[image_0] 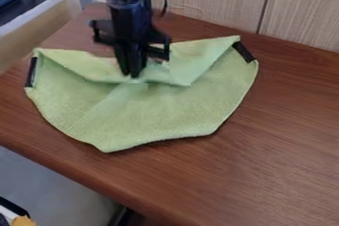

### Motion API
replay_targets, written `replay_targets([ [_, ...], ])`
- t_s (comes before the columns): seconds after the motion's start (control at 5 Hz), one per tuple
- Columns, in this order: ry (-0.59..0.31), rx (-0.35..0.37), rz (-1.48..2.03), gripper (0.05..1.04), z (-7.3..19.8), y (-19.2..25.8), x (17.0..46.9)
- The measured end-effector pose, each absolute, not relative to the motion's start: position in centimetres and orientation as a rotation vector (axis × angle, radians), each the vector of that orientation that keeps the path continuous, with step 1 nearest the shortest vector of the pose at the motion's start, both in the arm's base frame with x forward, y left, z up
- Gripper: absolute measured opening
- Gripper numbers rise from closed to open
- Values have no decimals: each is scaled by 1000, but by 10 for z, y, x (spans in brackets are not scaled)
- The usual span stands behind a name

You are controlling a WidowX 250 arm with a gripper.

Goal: Fold the cloth from top left to bottom right

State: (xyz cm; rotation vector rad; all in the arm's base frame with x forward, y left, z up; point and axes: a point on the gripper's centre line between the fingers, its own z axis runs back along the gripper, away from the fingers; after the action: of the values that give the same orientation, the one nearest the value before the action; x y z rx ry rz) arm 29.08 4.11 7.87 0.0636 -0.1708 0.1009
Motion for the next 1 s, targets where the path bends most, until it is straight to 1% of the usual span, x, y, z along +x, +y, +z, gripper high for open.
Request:
replay_targets([
  [0.2,-168,79,96,262,78,42,289],
  [0.4,-157,89,54,517,81,36,290],
  [0.6,-172,85,40,841,88,35,291],
  [0.8,-189,86,34,1010,95,34,294],
  [1.0,-199,84,28,1007,106,34,296],
])
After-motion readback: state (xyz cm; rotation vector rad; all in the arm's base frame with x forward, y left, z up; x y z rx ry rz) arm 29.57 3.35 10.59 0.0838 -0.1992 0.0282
